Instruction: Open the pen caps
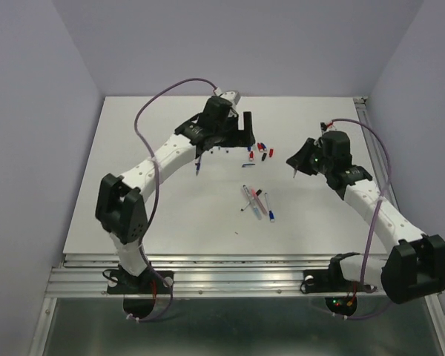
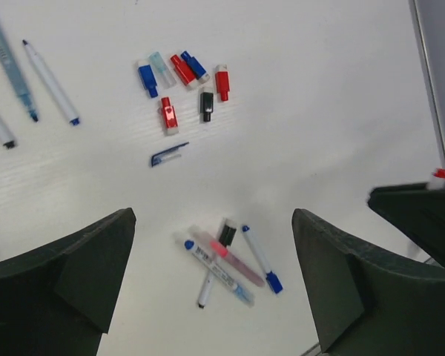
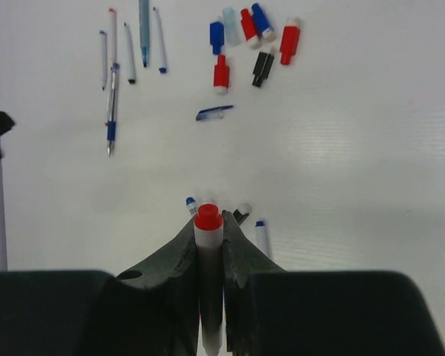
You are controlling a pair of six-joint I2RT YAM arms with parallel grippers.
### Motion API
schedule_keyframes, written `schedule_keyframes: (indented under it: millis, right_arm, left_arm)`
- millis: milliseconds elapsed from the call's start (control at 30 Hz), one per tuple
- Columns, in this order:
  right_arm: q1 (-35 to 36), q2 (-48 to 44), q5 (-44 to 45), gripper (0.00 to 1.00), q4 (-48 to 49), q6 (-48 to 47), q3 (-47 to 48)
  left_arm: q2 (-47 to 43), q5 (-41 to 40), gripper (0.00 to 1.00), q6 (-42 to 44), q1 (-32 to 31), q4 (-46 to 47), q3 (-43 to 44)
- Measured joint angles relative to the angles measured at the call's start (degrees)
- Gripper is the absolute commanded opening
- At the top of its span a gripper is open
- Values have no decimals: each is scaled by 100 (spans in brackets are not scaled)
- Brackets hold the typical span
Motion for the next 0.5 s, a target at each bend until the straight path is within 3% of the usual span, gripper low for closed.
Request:
schedule_keyframes:
  millis: [133,233,500]
  right_arm:
    - [815,1012,-87,17,20,-125,588]
    - [1349,1882,-127,19,210,-190,1224]
    - [1937,4277,-68,19,221,-437,3198]
  left_arm:
    - [-1609,-262,99,-280,125,343,-1486]
    - [-2308,-566,99,-522,264,479,-2435]
    - [-3235,-1082,99,-992,463,160,-3958]
